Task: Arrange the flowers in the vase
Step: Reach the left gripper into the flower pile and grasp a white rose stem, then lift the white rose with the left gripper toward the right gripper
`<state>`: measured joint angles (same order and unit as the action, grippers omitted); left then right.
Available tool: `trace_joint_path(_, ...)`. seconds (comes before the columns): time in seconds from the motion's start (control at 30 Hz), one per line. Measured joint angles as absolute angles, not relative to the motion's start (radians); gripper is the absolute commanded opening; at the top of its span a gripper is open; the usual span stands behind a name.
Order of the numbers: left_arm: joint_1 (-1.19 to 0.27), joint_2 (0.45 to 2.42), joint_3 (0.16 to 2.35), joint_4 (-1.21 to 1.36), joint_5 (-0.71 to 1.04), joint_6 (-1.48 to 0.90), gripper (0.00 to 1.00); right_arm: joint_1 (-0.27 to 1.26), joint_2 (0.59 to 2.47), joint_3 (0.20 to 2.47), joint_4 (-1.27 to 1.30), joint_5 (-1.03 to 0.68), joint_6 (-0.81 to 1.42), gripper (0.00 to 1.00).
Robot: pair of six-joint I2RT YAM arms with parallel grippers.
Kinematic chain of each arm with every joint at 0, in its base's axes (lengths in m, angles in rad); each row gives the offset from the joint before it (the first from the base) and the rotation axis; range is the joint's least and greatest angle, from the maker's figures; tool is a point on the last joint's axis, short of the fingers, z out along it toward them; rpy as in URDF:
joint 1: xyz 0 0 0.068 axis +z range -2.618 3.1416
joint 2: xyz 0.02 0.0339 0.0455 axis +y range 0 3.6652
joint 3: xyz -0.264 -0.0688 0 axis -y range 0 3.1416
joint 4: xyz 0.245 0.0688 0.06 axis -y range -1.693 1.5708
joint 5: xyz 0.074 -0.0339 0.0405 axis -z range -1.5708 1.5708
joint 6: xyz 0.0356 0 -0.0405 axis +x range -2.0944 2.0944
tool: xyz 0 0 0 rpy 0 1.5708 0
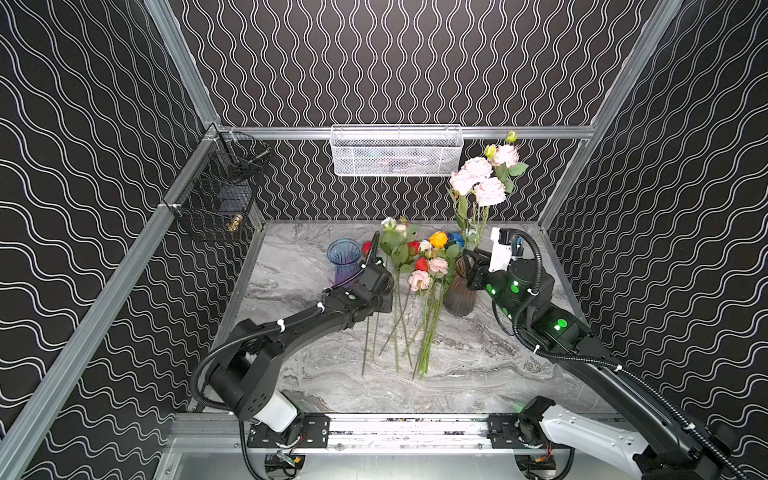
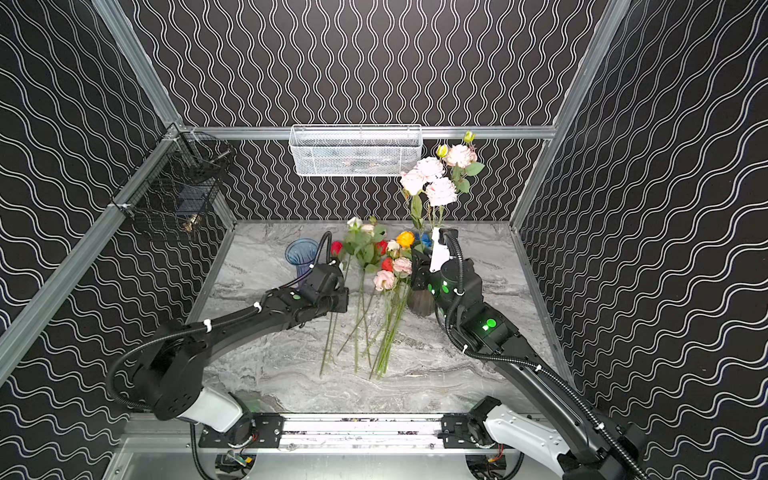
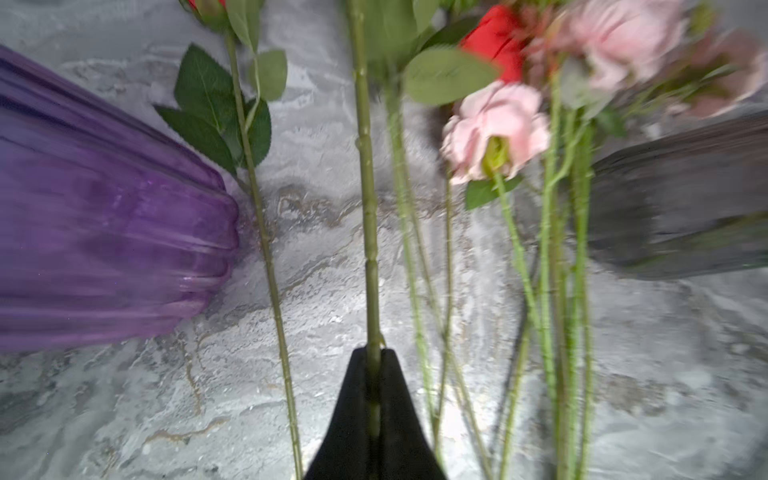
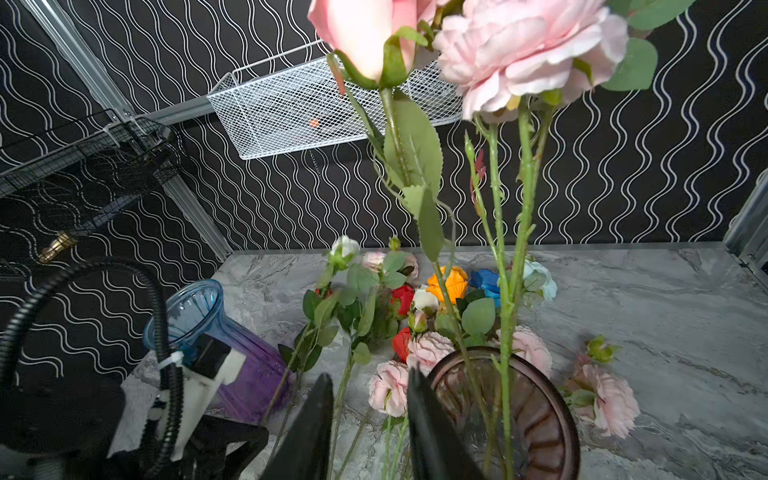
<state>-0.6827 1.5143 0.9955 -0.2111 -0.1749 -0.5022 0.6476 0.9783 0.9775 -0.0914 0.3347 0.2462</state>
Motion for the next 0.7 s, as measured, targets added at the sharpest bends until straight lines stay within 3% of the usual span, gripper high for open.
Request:
trace_joint_path(0.2,-0.686,1.403,0.985,-0.19,-0.151,-0.518,0.0,0.648,0.962,0.97,-0.09,0.331,0.25,0.33)
trace_joint_path(0.4,-0.695,1.291,0.904,-0.076,-0.079,-0.517,0.0,0.648,0.96,0.971,-0.09,0.268,0.253,0.49)
trace_joint_path(0.7,-0.708,1.116,0.626,0.403,0.102,-0.521,0.0,0.648,1.007,0.991,-0.041,-0.01,0.324,0.56)
